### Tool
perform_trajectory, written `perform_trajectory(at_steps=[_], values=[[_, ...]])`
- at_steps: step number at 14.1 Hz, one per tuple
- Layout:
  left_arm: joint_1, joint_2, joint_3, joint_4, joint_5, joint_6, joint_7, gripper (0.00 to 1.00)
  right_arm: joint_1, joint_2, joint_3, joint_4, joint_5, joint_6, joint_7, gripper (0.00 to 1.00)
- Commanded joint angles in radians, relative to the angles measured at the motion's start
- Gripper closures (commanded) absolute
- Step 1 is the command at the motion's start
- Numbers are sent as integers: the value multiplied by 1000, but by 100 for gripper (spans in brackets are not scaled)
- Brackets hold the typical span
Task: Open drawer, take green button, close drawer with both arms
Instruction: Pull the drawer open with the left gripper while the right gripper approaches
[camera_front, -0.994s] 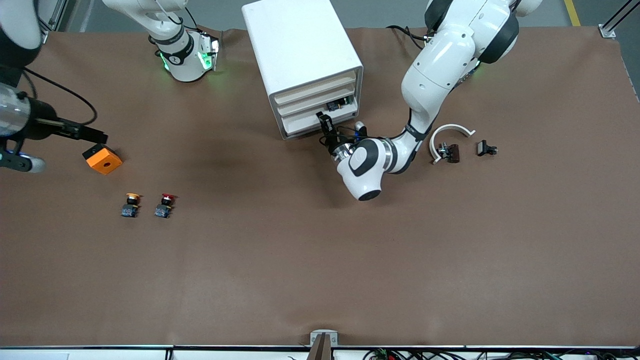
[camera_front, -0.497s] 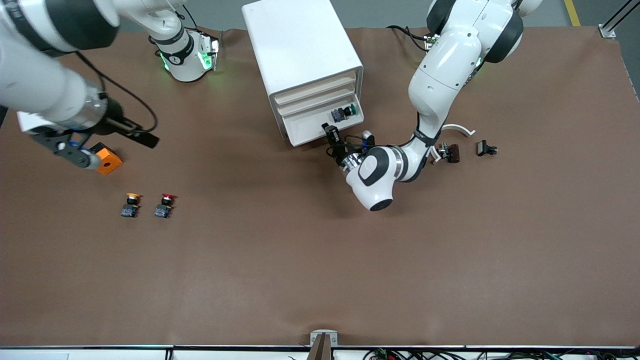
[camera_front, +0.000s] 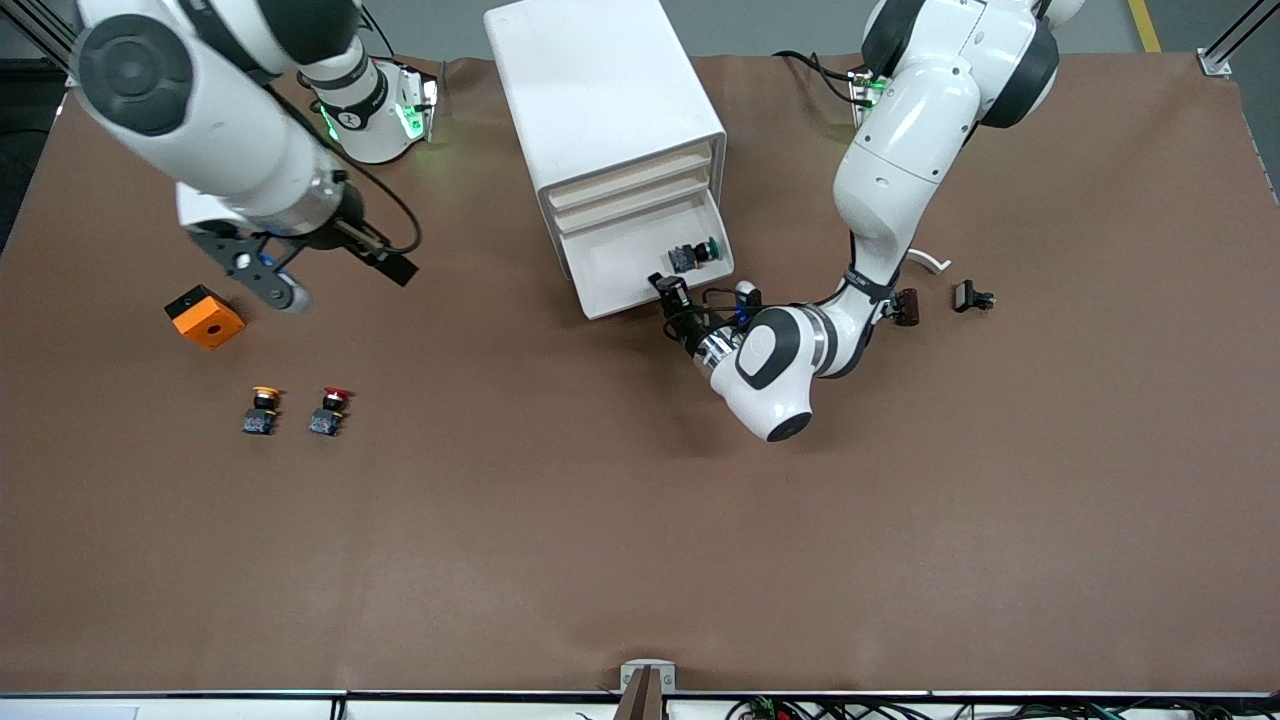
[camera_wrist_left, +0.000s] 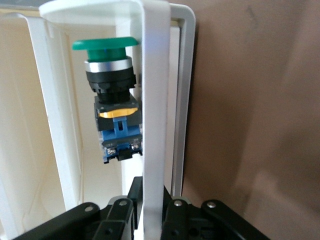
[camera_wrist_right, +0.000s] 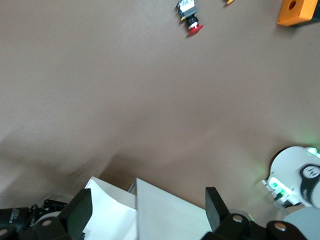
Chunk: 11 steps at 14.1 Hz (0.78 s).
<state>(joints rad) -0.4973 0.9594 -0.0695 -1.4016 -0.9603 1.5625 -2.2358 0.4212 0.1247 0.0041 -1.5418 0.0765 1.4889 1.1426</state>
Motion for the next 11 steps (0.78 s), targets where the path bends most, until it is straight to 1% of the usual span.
perform_trajectory(at_steps=[1, 2, 3, 6, 8, 11], values=[[8, 5, 13, 13, 12, 33, 36, 58, 53, 26, -10, 8, 11, 43, 126, 0], [14, 2, 11, 15, 11, 33, 41, 11, 73, 39, -10, 9, 12, 48, 150, 0], [16, -7, 13, 26, 15, 31, 48, 0, 83, 45, -10, 8, 14, 62, 172, 0], [17, -27, 13, 74, 18, 25, 93, 0, 123, 82, -10, 11, 14, 106, 273, 0], [28, -59, 14, 98, 21, 25, 93, 0, 157, 110, -10, 12, 16, 145, 354, 0], [106, -97, 10, 122, 22, 19, 96, 0, 206, 150, -10, 12, 16, 186, 436, 0]])
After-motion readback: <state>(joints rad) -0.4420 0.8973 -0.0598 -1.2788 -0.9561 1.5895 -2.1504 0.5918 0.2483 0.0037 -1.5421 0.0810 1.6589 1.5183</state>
